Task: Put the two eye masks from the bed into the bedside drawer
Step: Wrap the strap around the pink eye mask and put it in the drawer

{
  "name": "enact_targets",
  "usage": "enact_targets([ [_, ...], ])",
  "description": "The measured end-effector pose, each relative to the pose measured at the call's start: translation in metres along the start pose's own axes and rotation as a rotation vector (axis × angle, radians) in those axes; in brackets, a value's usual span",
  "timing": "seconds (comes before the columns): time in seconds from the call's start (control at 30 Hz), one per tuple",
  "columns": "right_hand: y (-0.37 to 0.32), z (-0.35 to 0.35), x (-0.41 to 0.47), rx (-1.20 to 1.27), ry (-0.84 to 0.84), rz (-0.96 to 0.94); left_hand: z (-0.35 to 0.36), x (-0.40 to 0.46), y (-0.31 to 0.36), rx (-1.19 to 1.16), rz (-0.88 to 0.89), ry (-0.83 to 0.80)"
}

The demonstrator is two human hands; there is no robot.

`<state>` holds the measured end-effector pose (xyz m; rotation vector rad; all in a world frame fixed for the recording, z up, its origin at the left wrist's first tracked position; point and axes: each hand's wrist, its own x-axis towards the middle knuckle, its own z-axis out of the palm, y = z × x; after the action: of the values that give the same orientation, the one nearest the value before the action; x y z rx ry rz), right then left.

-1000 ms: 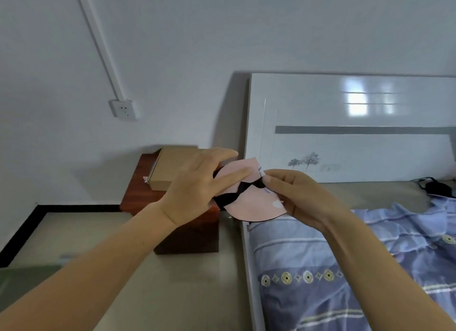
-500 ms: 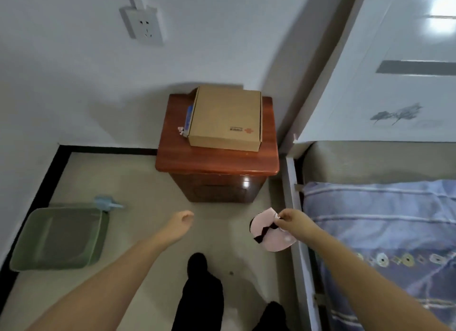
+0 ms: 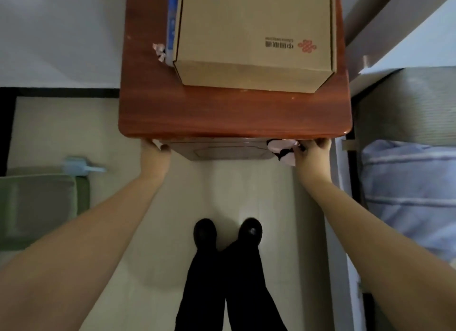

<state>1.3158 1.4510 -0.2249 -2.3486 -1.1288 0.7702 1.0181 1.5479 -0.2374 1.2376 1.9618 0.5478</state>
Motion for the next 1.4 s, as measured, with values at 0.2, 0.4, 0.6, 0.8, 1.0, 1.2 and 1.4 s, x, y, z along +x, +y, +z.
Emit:
enact_targets([
  [0.2,0.005,-0.009,0.006,-0.081,0.013,-0.059,-0.001,0.009,0.003,-0.004,0.076,0.039],
  [0.4,0.016,-0.018,-0.017,-0.059,-0.063,-0.081,-0.013,-0.016,-0.011,-0.162,0.043,-0.046],
  [0.6,0.046,-0.017,-0.097,-0.101,-0.123,-0.03,-0.038,-0.068,-0.071,-0.066,-0.071,-0.171],
  [0.8,0.076,0.011,-0.11,-0.1,-0.156,0.021,-0.039,-0.078,-0.102,0.035,-0.126,-0.297],
  [1.0,0.092,0.021,-0.11,-0.168,-0.258,0.033,-0.035,-0.074,-0.109,-0.032,-0.14,-0.387],
  [1.2,0.058,0.003,-0.117,-0.194,-0.499,0.167,-0.042,-0.076,-0.084,-0.153,-0.358,-0.393],
  [1.4,-0.04,0.012,-0.106,0.488,-0.54,0.303,-0.026,-0.097,-0.022,-0.222,-0.019,-0.605],
])
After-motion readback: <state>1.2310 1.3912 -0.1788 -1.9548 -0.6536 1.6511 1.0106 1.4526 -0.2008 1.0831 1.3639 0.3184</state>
